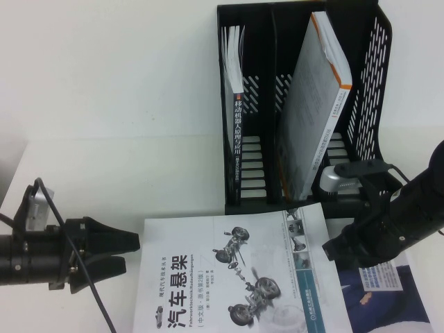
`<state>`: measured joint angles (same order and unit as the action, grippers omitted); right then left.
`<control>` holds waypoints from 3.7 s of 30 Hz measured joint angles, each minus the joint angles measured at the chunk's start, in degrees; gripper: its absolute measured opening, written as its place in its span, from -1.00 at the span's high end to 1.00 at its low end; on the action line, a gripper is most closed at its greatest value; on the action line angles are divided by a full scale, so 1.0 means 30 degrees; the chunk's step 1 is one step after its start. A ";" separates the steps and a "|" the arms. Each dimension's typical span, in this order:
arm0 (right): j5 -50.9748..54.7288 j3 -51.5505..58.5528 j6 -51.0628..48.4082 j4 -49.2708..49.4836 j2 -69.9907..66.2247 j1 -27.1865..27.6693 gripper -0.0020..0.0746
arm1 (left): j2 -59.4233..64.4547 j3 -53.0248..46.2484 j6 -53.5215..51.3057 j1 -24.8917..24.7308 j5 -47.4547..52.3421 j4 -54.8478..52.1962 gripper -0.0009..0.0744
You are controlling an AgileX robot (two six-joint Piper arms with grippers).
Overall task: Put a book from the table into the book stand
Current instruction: Push book with right arm, then pick up the book with your left arm, then place the book on the book shelf
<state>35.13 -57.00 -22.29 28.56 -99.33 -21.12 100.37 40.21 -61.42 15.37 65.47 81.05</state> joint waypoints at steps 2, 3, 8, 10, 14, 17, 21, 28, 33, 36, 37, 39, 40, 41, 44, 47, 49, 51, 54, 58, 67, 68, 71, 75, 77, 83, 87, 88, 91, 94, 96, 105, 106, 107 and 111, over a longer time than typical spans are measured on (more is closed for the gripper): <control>0.0027 -0.0032 0.0000 -0.0072 0.0000 0.0000 0.95 | 0.0026 0.0103 0.0000 0.0000 0.0077 -0.0246 -0.46; 0.0027 -0.0032 0.0000 -0.0085 0.0000 0.0000 0.95 | 0.0081 0.0103 -0.0034 0.0000 0.0107 -0.0330 -0.46; 0.0071 -0.0041 0.0000 -0.0118 -0.0036 -0.0029 0.95 | 0.0682 0.0103 -0.0174 0.0000 0.0151 -0.0415 -0.46; 0.0071 -0.0041 0.0000 -0.0118 -0.0036 -0.0029 0.95 | 0.1235 0.0103 -0.0373 0.0000 0.0151 -0.0415 -0.46; 0.0071 -0.0041 0.0000 -0.0118 -0.0036 -0.0029 0.95 | 0.2378 0.0103 -0.0414 0.0000 0.0151 -0.0288 -0.46; 0.0071 -0.0041 0.0000 -0.0118 -0.0036 -0.0029 0.95 | 0.2933 0.0103 -0.0440 0.0000 0.0151 0.0066 -0.46; 0.0071 -0.0041 0.0000 -0.0118 -0.0036 -0.0029 0.95 | 0.3277 0.0103 -0.0544 -0.0143 0.0151 0.0759 -0.46; 0.0037 -0.0041 0.0000 -0.0162 -0.0036 -0.0029 0.95 | 0.3921 0.0114 -0.0544 -0.1469 0.0081 0.1193 -0.46; 0.0004 -0.0041 0.0000 -0.0162 -0.0036 -0.0029 0.95 | 0.3901 0.0146 -0.0781 -0.2339 0.0081 0.1551 -0.46; 0.0004 -0.0041 0.0000 -0.0162 -0.0036 -0.0042 0.95 | 0.3901 0.0146 -0.0857 -0.2536 0.0081 0.1951 -0.46; 0.0004 -0.0041 0.0000 -0.0162 -0.0036 -0.0042 0.95 | 0.3901 0.0146 -0.0857 -0.2616 0.0081 0.2035 -0.46; 0.0004 -0.0041 0.0000 -0.0162 -0.0036 -0.0042 0.95 | 0.3901 0.0146 -0.0857 -0.2727 0.0081 0.2037 -0.46; 0.0004 -0.0041 0.0000 -0.0162 -0.0036 -0.0042 0.95 | 0.3901 0.0146 -0.0818 -0.2824 0.0081 0.2081 -0.46; 0.0004 -0.0041 0.0000 -0.0162 -0.0036 -0.0042 0.95 | 0.3901 0.0146 -0.0725 -0.2963 0.0081 0.2156 -0.46; 0.0004 -0.0041 0.0000 -0.0162 -0.0036 -0.0042 0.95 | 0.3901 0.0146 -0.0515 -0.3558 0.0081 0.2489 -0.46; -0.0031 -0.0041 0.0000 -0.0162 -0.0069 -0.0042 0.95 | 0.3901 0.0146 -0.0593 -0.4346 0.0055 0.2768 -0.46; -0.0031 -0.0073 0.0000 -0.0162 -0.0143 -0.0042 0.95 | 0.3901 0.0146 -0.0806 -0.4741 0.0004 0.2874 -0.46; -0.0031 -0.0073 0.0000 -0.0162 -0.0157 -0.0042 0.95 | 0.3901 0.0146 -0.0951 -0.4873 -0.0086 0.2919 -0.38; -0.0031 -0.0073 0.0000 -0.0162 -0.0251 -0.0042 0.95 | 0.3901 0.0146 -0.1024 -0.4904 -0.0240 0.2919 -0.06; -0.0031 -0.0153 0.0000 -0.0162 -0.0342 -0.0042 0.95 | 0.3931 0.0146 -0.1019 -0.4904 -0.0214 0.2919 0.18; 0.0034 -0.0194 0.0000 -0.0171 -0.0342 -0.0042 0.95 | 0.3882 0.0146 -0.0730 -0.4784 -0.0214 0.2802 0.18; 0.0034 -0.0227 0.0000 -0.0208 -0.0342 -0.0042 0.95 | 0.3810 0.0146 -0.0535 -0.4732 -0.0214 0.2612 0.18; 0.0088 -0.0227 0.0000 -0.0458 -0.0300 -0.0042 0.95 | 0.3275 0.0146 0.0102 -0.4239 -0.0252 0.1807 0.18; 0.0084 -0.0235 0.0000 -0.1285 -0.0014 -0.0119 0.95 | 0.1957 0.0146 0.1002 -0.3547 -0.0407 0.0579 0.18; 0.0171 -0.0235 0.0000 -0.1894 0.0239 -0.0119 0.95 | 0.1025 0.0146 0.1403 -0.3414 -0.0443 0.0344 0.18; 0.0661 -0.0046 0.0000 -0.3458 0.1353 -0.0119 0.95 | -0.1828 0.0472 0.3548 -0.3382 -0.0409 -0.0316 0.21; 0.1167 -0.0046 0.0070 -0.3962 0.1879 -0.0119 0.95 | -0.3777 0.1360 0.4873 -0.3382 -0.0281 -0.0791 0.67; 0.1296 -0.0046 0.0113 -0.4115 0.1966 -0.0119 0.95 | -0.4141 0.1583 0.5097 -0.3382 -0.0235 -0.0948 0.67; 0.1689 -0.0046 0.0190 -0.4398 0.1973 -0.0119 0.95 | -0.5342 0.2429 0.5914 -0.3382 -0.0052 -0.1937 0.67; 0.1818 -0.0046 0.0523 -0.4512 0.1973 -0.0119 0.95 | -0.6401 0.3342 0.6680 -0.3617 0.0153 -0.2773 0.67; 0.1818 -0.0046 0.0642 -0.4603 0.1973 -0.0119 0.95 | -0.6968 0.3899 0.7240 -0.3940 0.0231 -0.3168 0.67; 0.1896 -0.0046 0.0931 -0.5316 0.1973 -0.0119 0.95 | -0.7418 0.7626 1.0677 -0.4747 0.0710 -0.4562 0.67; 0.1939 -0.0046 0.0990 -0.5375 0.1973 -0.0119 0.95 | -0.7418 0.8101 1.0957 -0.4870 0.0710 -0.4703 0.67; 0.1992 -0.0046 0.1151 -0.5522 0.1973 -0.0119 0.95 | -0.7418 0.8701 1.1354 -0.5072 0.0710 -0.4898 0.67; 0.2783 -0.0046 0.1924 -0.6513 0.2222 -0.0119 0.95 | -0.7418 1.0848 1.2716 -0.6340 0.0970 -0.5646 0.67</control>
<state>43.48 -57.14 -16.52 9.02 -92.66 -21.47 78.11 72.76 -23.27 -3.65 68.38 64.11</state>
